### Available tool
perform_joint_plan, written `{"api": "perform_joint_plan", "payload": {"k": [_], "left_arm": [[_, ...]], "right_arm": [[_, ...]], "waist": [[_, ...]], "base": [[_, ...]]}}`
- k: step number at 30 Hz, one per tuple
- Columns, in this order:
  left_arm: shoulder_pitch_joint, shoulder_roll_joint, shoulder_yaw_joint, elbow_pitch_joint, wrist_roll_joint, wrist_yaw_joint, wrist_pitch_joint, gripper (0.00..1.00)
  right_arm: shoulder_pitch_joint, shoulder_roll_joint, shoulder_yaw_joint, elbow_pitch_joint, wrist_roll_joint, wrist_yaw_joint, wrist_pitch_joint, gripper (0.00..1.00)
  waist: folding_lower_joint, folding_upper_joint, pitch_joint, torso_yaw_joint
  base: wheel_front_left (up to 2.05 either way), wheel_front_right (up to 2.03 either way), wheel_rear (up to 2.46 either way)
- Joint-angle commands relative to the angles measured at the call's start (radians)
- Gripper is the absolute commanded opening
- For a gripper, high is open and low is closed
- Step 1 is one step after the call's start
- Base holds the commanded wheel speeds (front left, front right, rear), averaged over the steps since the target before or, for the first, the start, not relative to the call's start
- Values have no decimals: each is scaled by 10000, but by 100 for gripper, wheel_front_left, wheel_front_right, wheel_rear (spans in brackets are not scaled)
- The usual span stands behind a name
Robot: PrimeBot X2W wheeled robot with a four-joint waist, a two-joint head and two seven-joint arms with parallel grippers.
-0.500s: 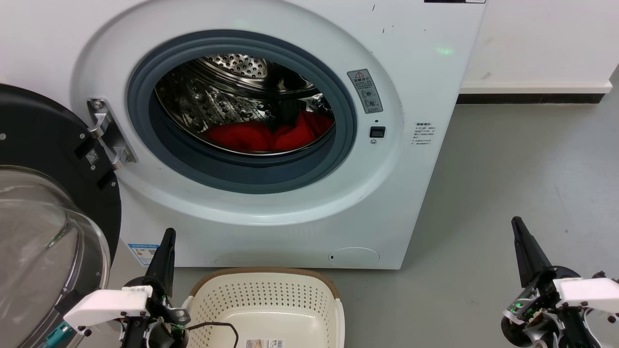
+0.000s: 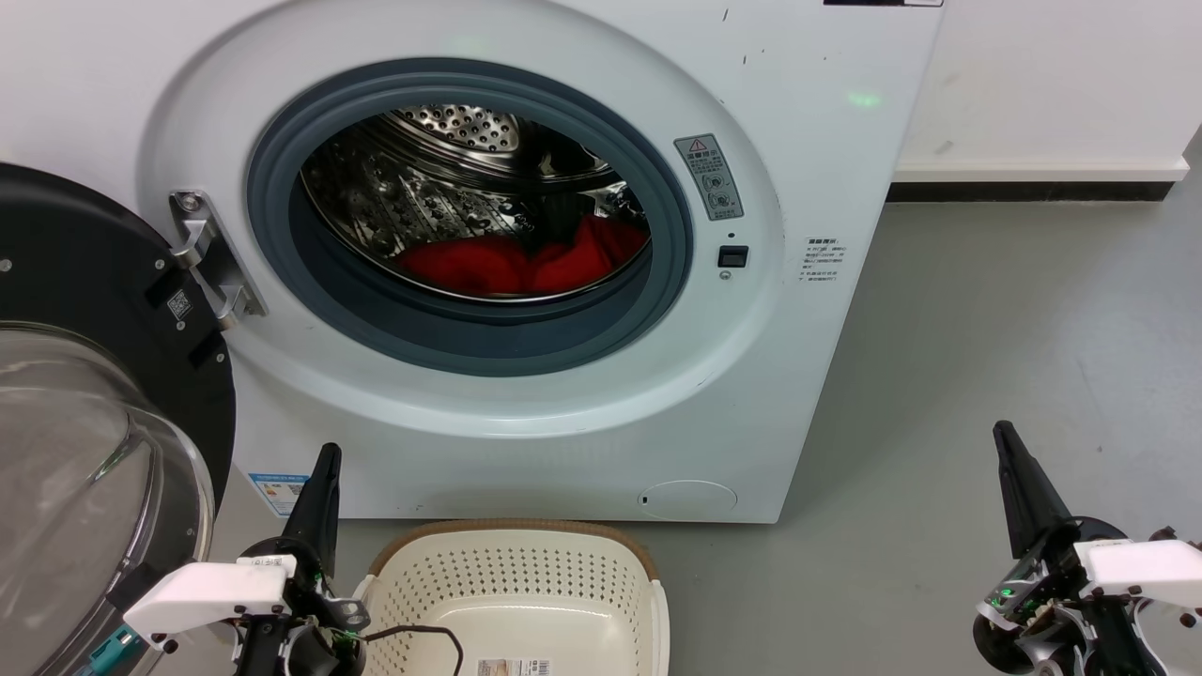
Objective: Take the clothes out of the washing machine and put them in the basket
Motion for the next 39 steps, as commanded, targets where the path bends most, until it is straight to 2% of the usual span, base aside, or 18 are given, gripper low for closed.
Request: {"api": "perform_joint_plan", "payload": {"k": [1, 31, 32, 39], "left_arm": [[-67, -21, 20, 3, 11, -16, 12, 0], [-67, -21, 19, 3, 10, -16, 12, 0], [9, -2, -3, 13, 3, 0, -8, 100], [345, -33, -111, 190, 69, 0, -199, 100]], "right_arm": [[-125, 35, 6, 12, -45, 0, 6, 0], [-125, 36, 6, 12, -45, 0, 6, 0], [11, 2, 0, 8, -3, 0, -11, 100], [337, 8, 36, 200, -61, 0, -198, 100]], "waist": [[0, -1, 0, 0], [0, -1, 0, 0], [0, -1, 0, 0], [0, -1, 9, -4]], "base": [[0, 0, 0], [0, 0, 0], [0, 0, 0], [0, 0, 0]]}}
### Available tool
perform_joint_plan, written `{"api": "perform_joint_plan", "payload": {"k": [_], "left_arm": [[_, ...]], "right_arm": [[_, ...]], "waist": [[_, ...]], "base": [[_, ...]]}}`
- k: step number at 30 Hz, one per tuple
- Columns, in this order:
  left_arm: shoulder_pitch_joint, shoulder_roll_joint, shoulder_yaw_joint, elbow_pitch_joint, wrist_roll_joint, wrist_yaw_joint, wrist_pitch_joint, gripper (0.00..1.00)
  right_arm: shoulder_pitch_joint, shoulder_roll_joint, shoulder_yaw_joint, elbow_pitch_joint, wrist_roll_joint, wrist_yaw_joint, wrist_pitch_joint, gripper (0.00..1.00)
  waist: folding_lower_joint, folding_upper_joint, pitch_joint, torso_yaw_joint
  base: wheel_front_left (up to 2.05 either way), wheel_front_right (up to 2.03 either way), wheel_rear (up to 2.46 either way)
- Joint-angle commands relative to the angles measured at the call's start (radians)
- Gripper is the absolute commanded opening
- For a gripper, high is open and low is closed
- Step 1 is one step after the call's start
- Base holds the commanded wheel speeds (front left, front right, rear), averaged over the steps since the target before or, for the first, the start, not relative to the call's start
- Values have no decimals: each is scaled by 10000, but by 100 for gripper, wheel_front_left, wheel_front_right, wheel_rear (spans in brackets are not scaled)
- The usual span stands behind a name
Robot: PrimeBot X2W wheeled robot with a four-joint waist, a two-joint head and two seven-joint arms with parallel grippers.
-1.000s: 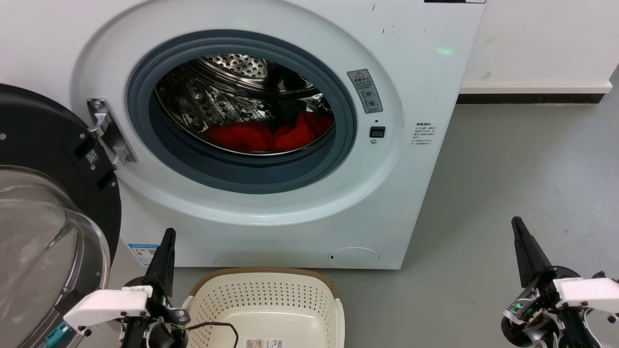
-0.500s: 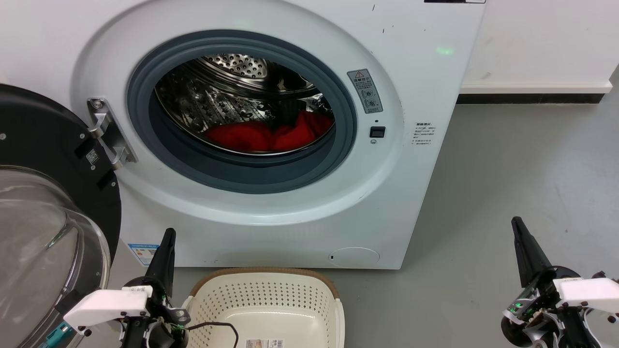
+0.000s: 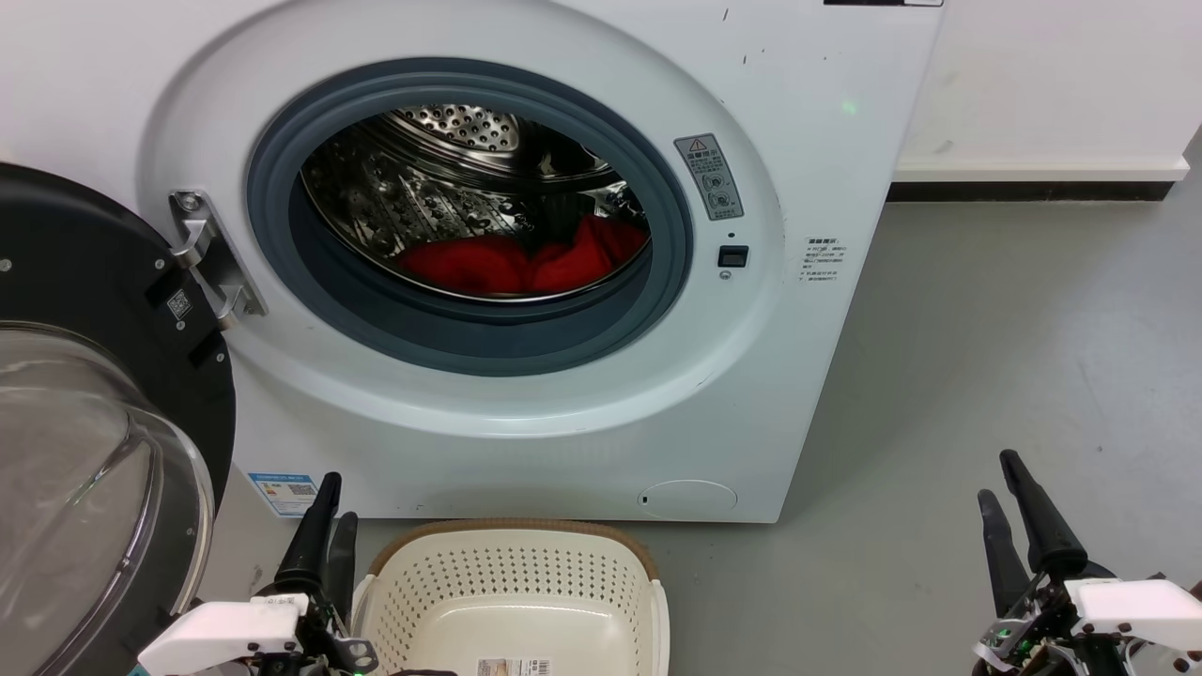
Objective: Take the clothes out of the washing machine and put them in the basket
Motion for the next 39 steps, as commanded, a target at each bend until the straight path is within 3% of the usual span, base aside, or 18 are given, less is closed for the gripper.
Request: {"api": "perform_joint_plan", "payload": {"k": [1, 14, 23, 39], "left_arm": [[-140, 17, -36, -290, 81, -2, -132, 100], [68, 22, 82, -605, 824, -2, -753, 100], [55, 25, 489, -694, 1811, -2, -1129, 100], [3, 30, 1045, -1738, 4634, 123, -1687, 100]], "right_arm": [[-138, -9, 16, -251, -80, 0, -140, 100], [-55, -10, -341, -288, -1172, 0, -762, 100], [-183, -13, -575, -267, -3012, 0, -1143, 100], [-152, -15, -917, -2033, -7784, 0, -1699, 100]], "waist": [[0, 0, 5, -2], [0, 0, 36, -15], [0, 0, 58, -12], [0, 0, 130, -55]], "base": [[0, 0, 0], [0, 0, 0], [0, 0, 0], [0, 0, 0]]}}
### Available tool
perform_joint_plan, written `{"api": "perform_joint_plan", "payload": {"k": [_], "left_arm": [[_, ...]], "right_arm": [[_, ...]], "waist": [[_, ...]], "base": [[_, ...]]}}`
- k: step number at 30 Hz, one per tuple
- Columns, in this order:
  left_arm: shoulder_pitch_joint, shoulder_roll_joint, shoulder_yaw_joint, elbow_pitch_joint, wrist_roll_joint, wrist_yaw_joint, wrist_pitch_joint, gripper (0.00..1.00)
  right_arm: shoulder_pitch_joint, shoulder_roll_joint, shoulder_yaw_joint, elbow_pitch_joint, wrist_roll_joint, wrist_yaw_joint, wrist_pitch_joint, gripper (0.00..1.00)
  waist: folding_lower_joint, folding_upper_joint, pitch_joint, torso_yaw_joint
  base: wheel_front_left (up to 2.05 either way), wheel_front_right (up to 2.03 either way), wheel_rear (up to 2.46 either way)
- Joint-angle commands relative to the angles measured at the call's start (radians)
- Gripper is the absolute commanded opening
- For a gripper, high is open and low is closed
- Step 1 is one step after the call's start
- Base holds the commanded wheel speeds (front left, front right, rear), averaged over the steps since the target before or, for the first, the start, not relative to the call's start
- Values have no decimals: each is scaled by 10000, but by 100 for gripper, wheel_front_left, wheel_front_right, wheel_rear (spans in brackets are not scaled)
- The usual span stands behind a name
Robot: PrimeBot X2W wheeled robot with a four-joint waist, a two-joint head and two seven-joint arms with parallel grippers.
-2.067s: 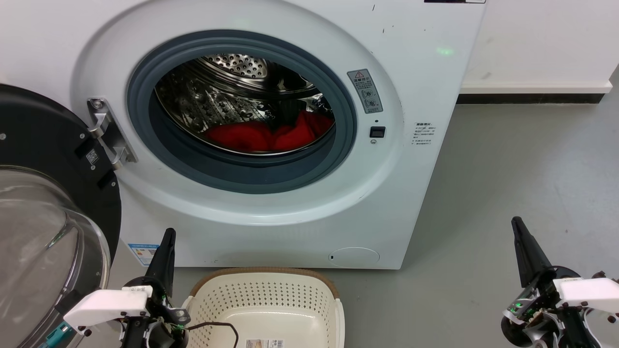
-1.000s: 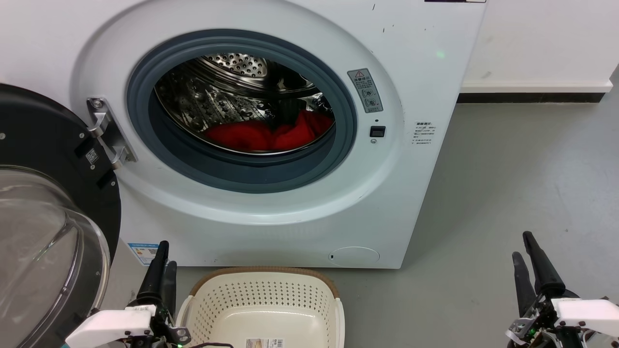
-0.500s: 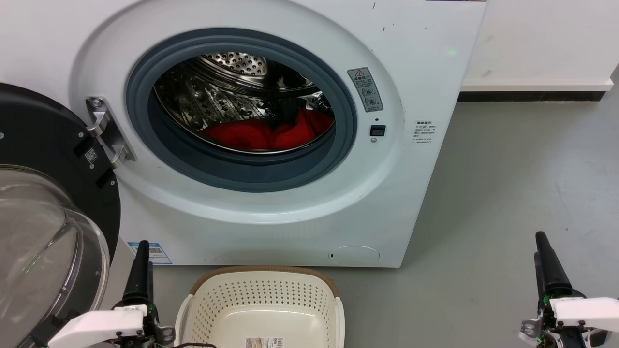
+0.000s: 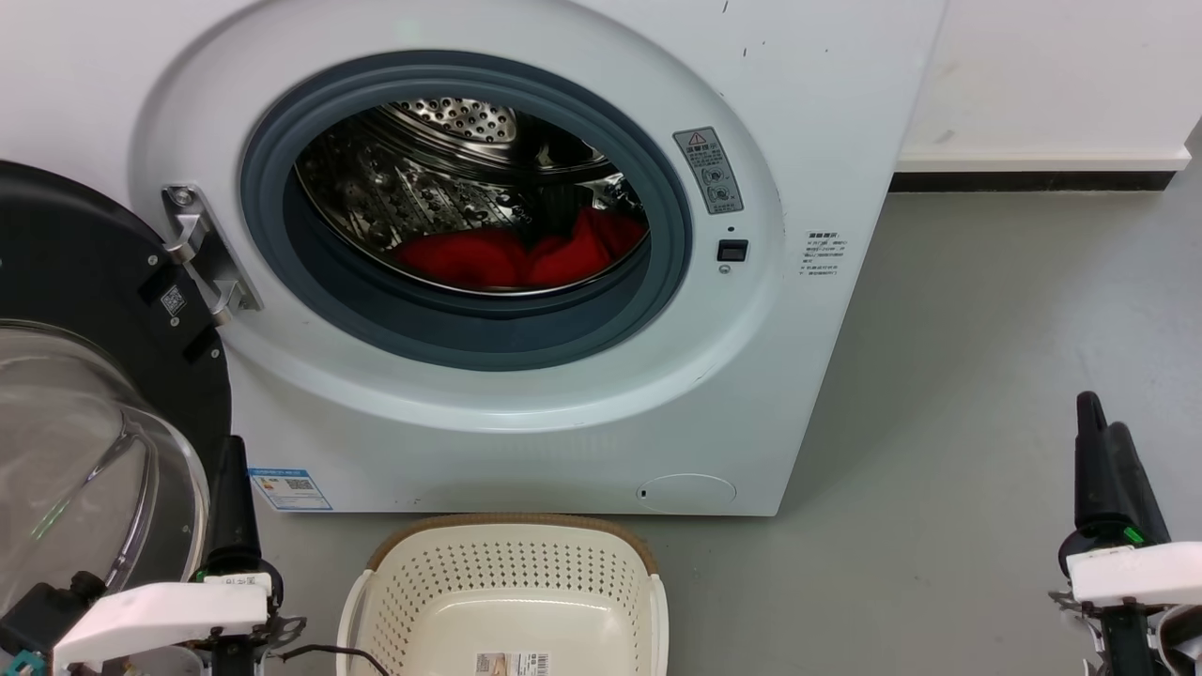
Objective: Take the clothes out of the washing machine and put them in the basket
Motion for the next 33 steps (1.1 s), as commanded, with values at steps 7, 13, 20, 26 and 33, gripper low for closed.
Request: {"api": "perform_joint_plan", "payload": {"k": [7, 13, 20, 26, 33], "left_arm": [[96, 29, -297, -799, 1403, 396, -284, 100], [294, 30, -719, -1287, 2646, 762, -471, 100], [433, 32, -1260, -1800, 4178, 1030, -681, 100], [505, 34, -1615, -2095, 5267, 1190, -848, 100], [627, 34, -1948, -2190, 6416, 1561, -1030, 100]], "right_arm": [[-25, -54, 331, -908, -1952, 0, -296, 100], [76, -55, 600, -1434, -3239, 0, -487, 100], [178, -55, 817, -1856, -4405, 0, -686, 100], [271, -56, 976, -2096, -5310, 0, -851, 100], [414, -56, 1193, -2055, -5983, 0, -1037, 100]], "waist": [[0, -1, 33, -24], [0, -1, 73, -30], [0, -1, 101, -30], [0, -1, 98, -32], [0, -1, 97, -42]], "base": [[0, 0, 0], [0, 0, 0], [0, 0, 0], [0, 0, 0], [0, 0, 0]]}}
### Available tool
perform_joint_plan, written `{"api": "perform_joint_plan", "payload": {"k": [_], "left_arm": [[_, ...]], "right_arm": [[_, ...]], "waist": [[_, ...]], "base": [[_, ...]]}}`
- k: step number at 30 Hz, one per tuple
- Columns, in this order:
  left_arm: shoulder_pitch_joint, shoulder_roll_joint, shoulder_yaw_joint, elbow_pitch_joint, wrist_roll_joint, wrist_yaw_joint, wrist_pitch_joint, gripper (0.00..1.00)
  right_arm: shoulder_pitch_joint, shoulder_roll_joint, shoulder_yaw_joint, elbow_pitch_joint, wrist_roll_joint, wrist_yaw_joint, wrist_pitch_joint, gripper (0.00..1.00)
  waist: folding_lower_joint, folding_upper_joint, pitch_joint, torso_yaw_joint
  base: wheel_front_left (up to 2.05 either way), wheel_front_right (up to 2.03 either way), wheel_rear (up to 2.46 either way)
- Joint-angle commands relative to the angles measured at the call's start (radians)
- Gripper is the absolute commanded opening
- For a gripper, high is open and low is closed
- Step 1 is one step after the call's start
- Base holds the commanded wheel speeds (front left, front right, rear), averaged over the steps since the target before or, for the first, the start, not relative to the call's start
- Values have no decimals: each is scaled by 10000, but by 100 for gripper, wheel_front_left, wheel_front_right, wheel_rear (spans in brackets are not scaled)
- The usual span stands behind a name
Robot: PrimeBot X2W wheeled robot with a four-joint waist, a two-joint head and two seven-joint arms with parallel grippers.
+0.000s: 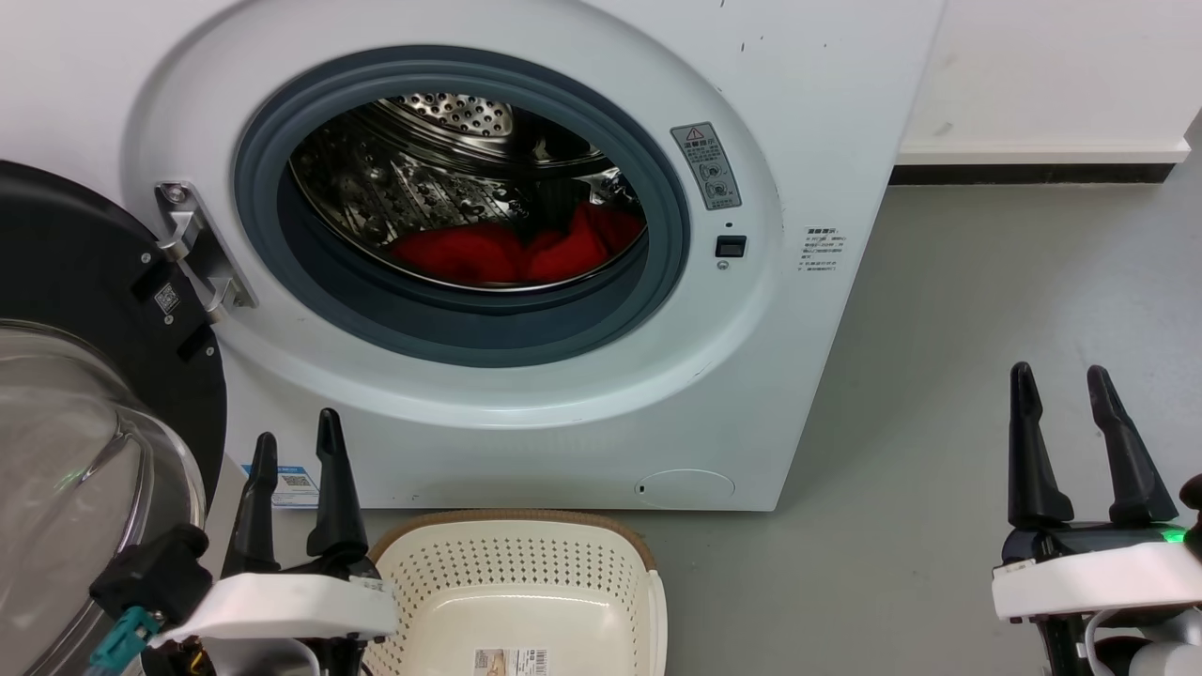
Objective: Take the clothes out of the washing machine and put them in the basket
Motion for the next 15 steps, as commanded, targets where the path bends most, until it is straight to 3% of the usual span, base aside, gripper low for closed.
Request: {"api": "perform_joint_plan", "payload": {"k": [1, 15], "left_arm": [[23, 25, -68, -102, 330, 86, -107, 100], [170, 27, -564, 67, 2157, 185, -449, 100]], "right_arm": [[28, -52, 40, -139, -318, 0, -103, 100], [256, -52, 141, -247, -1629, -1, -433, 100]], "waist": [[0, -1, 3, -4], [0, -1, 84, -40]], "base": [[0, 0, 0], [0, 0, 0]]}}
